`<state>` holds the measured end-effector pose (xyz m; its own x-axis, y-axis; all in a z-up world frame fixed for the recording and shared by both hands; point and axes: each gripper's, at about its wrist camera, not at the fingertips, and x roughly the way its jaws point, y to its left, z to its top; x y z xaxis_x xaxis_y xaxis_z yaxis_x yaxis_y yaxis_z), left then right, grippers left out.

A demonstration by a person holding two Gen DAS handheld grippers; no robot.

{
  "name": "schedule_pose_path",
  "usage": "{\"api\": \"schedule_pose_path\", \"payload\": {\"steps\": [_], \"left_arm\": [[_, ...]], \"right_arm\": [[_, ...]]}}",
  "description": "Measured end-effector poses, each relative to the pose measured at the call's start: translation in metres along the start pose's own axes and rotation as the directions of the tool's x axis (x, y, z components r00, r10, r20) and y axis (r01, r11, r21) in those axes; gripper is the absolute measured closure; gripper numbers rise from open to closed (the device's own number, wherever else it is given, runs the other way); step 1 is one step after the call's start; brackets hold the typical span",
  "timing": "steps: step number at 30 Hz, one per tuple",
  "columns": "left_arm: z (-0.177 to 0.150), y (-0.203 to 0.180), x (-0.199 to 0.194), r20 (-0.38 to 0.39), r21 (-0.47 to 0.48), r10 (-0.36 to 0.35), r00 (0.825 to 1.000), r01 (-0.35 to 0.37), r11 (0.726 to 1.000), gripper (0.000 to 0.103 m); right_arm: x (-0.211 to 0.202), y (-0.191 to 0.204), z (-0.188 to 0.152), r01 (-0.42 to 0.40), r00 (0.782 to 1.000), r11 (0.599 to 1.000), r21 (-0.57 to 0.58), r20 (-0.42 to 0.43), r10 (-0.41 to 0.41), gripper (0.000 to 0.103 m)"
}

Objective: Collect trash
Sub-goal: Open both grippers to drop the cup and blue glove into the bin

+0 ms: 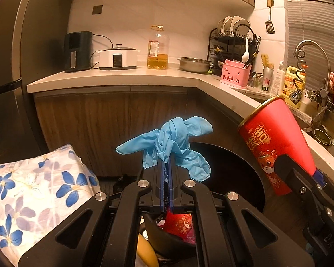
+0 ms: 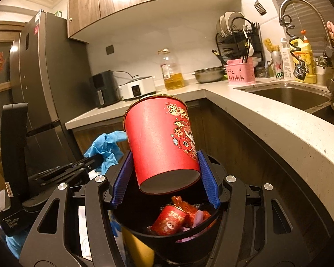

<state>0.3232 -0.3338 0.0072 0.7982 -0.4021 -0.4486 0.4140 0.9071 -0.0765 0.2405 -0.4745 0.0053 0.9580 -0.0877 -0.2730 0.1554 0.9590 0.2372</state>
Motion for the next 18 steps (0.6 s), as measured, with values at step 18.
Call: {"api": "schedule_pose_path", "payload": {"steps": [18], "left_arm": [[-0.006, -0.002, 0.027, -0.023, 0.014, -0.022, 1.0, 0.022, 1.0, 0.067]], "right_arm": [[0.027, -0.007, -0.003, -0.007, 0.999, 1.0, 0.015, -0.038, 0.008, 0.043]]}}
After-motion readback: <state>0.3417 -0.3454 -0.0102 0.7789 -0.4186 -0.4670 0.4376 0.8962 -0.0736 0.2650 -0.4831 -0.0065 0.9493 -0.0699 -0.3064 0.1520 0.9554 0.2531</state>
